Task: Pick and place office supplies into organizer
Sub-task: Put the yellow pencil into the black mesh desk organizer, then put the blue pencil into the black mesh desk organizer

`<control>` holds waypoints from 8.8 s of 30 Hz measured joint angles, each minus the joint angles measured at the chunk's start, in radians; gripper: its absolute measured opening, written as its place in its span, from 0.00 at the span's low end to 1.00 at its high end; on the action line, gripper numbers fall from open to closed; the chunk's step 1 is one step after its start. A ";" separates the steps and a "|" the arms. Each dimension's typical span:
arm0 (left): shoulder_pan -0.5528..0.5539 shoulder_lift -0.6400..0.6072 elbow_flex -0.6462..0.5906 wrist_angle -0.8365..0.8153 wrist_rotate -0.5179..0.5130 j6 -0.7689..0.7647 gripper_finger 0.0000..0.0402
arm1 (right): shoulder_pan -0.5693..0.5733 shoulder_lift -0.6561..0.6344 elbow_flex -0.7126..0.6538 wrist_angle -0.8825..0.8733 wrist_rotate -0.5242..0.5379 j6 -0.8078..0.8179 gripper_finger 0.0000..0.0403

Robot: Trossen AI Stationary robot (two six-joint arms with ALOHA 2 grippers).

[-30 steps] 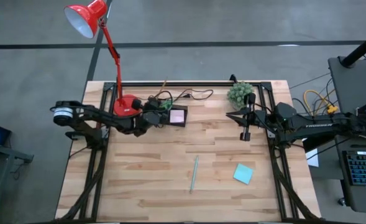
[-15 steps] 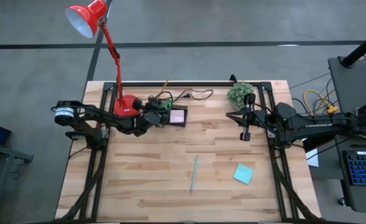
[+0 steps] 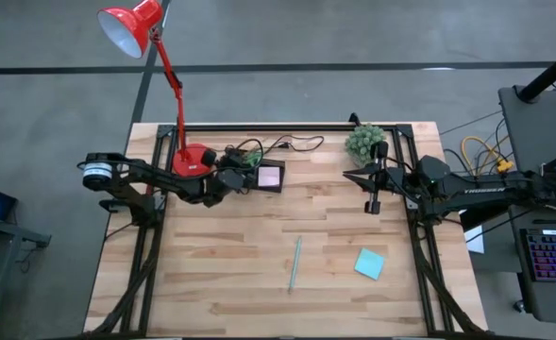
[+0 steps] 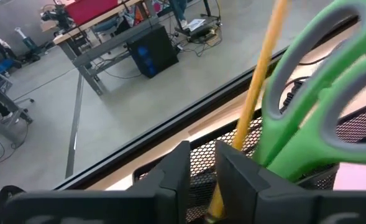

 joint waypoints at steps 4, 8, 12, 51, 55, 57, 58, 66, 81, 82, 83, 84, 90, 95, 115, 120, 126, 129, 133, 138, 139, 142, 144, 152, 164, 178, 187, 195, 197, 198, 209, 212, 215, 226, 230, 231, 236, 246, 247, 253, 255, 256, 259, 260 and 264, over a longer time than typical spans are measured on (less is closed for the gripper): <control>0.000 0.000 0.000 0.000 0.000 0.001 0.19 | 0.000 0.000 0.000 0.000 0.000 -0.001 0.03; 0.000 0.000 0.000 0.000 0.000 0.005 0.20 | 0.000 0.000 0.000 0.000 0.000 -0.002 0.03; 0.000 -0.013 0.000 0.002 0.008 0.005 0.20 | 0.000 0.000 0.000 0.000 0.000 -0.007 0.03; -0.466 0.073 0.687 -0.849 0.396 -0.607 0.17 | 0.000 0.000 0.013 -0.001 0.001 -0.032 0.03; -0.481 0.177 0.859 -0.976 0.492 -0.712 0.13 | 0.000 0.000 0.013 -0.003 0.001 -0.032 0.03; -0.483 0.219 0.921 -1.001 0.529 -0.718 0.11 | 0.000 0.000 0.013 -0.004 0.001 -0.031 0.03; -0.484 0.240 0.948 -1.005 0.548 -0.726 0.10 | 0.000 0.000 0.013 -0.004 0.001 -0.028 0.03; -0.498 0.360 1.000 -1.059 0.684 -0.887 0.06 | 0.000 -0.003 0.013 -0.032 0.001 -0.017 0.03; -0.494 0.434 0.998 -1.020 0.831 -1.009 0.11 | 0.000 -0.008 0.013 -0.029 0.001 -0.016 0.03; -0.492 0.439 0.998 -1.012 0.836 -1.021 0.13 | 0.000 -0.008 0.013 -0.030 0.001 -0.016 0.03; -0.490 0.442 0.998 -1.010 0.840 -1.026 0.15 | 0.000 -0.008 0.013 -0.030 0.001 -0.016 0.03; -0.490 0.443 0.998 -1.017 0.841 -1.027 0.17 | 0.000 -0.008 0.013 -0.030 0.001 -0.016 0.03; -0.485 0.457 1.004 -1.016 0.796 -1.100 0.19 | 0.000 -0.008 0.013 -0.030 0.001 -0.016 0.03; -0.485 0.475 1.002 -0.955 0.782 -1.131 0.14 | 0.000 -0.007 0.013 -0.029 0.001 -0.016 0.03; -0.500 0.552 1.101 -0.659 0.833 -0.890 0.15 | 0.000 -0.007 0.013 -0.033 0.001 -0.006 0.03; -0.494 0.552 1.097 -0.676 0.841 -0.992 0.32 | 0.000 -0.007 0.013 -0.033 0.001 0.001 0.03; -0.495 0.552 1.096 -0.787 0.833 -1.064 0.35 | 0.000 -0.007 0.013 -0.033 0.001 0.003 0.03; -0.497 0.552 1.096 -0.801 0.833 -1.088 0.35 | 0.000 -0.007 0.013 -0.033 0.001 0.002 0.03; -0.508 0.552 1.096 -0.822 0.833 -1.131 0.34 | 0.000 -0.007 0.013 -0.033 0.001 0.002 0.03; -0.524 0.554 1.096 -0.936 0.833 -1.177 0.28 | 0.000 -0.007 0.013 -0.033 0.001 0.002 0.03; -0.526 0.555 1.096 -0.947 0.833 -1.185 0.27 | 0.000 -0.007 0.013 -0.033 0.001 0.002 0.03; -0.526 0.573 1.097 -0.929 0.828 -1.186 0.23 | 0.000 -0.007 0.013 -0.033 0.001 0.002 0.03; -0.526 0.592 1.101 -0.942 0.842 -1.188 0.22 | 0.000 -0.007 0.013 -0.033 0.001 0.002 0.03; -0.528 0.614 1.100 -0.998 0.885 -1.207 0.20 | 0.000 -0.007 0.013 -0.034 0.001 0.003 0.03; -0.525 0.622 1.076 -1.021 0.855 -1.226 0.20 | 0.000 -0.007 0.013 -0.042 0.001 0.003 0.03; -0.509 0.613 1.077 -0.945 0.896 -1.100 0.34 | 0.000 -0.007 0.013 -0.042 0.001 0.003 0.03; -0.504 0.624 1.057 -0.953 0.895 -1.130 0.42 | 0.000 -0.007 0.013 -0.048 0.001 0.003 0.03; -0.500 0.624 1.046 -0.955 0.836 -1.135 0.42 | 0.000 -0.007 0.013 -0.049 0.001 0.003 0.03; -0.500 0.634 1.046 -0.945 0.835 -1.139 0.42 | 0.000 -0.007 0.013 -0.049 0.001 0.003 0.03; -0.500 0.642 1.047 -0.942 0.836 -1.153 0.42 | 0.000 -0.007 0.013 -0.049 0.001 0.003 0.03; -0.491 0.681 1.050 -0.944 0.887 -1.158 0.42 | 0.000 -0.008 0.013 -0.051 0.001 0.003 0.03; -0.489 0.682 1.049 -0.958 0.892 -1.162 0.39 | 0.000 -0.007 0.013 -0.051 0.001 0.003 0.03; -0.488 0.683 1.049 -0.972 0.892 -1.183 0.33 | 0.000 -0.007 0.013 -0.051 0.001 0.003 0.03; -0.487 0.683 1.046 -0.967 0.895 -1.199 0.14 | 0.000 -0.007 0.013 -0.052 0.001 0.003 0.03; -0.487 0.683 1.046 -0.964 0.910 -1.182 0.14 | 0.000 -0.007 0.013 -0.052 0.001 0.003 0.03; -0.486 0.683 1.046 -0.964 0.919 -1.181 0.14 | 0.000 -0.007 0.013 -0.052 0.000 0.003 0.03; -0.485 0.683 1.046 -0.988 0.948 -1.188 0.13 | 0.000 -0.007 0.013 -0.053 0.001 0.003 0.03; -0.471 0.684 1.047 -1.010 1.107 -1.207 0.13 | 0.000 -0.007 0.013 -0.053 0.000 0.003 0.03; -0.470 0.684 1.047 -1.010 1.107 -1.207 0.13 | 0.000 -0.007 0.013 -0.054 0.000 0.003 0.03; -0.470 0.692 1.047 -1.017 1.110 -1.203 0.13 | 0.000 -0.007 0.013 -0.056 0.000 0.003 0.03; -0.470 0.692 1.047 -1.019 1.112 -1.202 0.13 | 0.000 -0.007 0.013 -0.056 0.000 0.003 0.03; -0.470 0.692 1.047 -1.020 1.113 -1.202 0.12 | 0.000 -0.007 0.013 -0.056 0.001 0.003 0.03; -0.470 0.692 1.047 -1.024 1.112 -1.192 0.09 | 0.000 -0.007 0.013 -0.056 0.000 0.003 0.03; -0.470 0.692 1.046 -1.025 1.112 -1.186 0.07 | 0.000 -0.007 0.013 -0.056 0.000 0.003 0.03; -0.469 0.692 1.046 -1.027 1.122 -1.178 0.01 | 0.000 -0.007 0.013 -0.056 0.000 0.003 0.03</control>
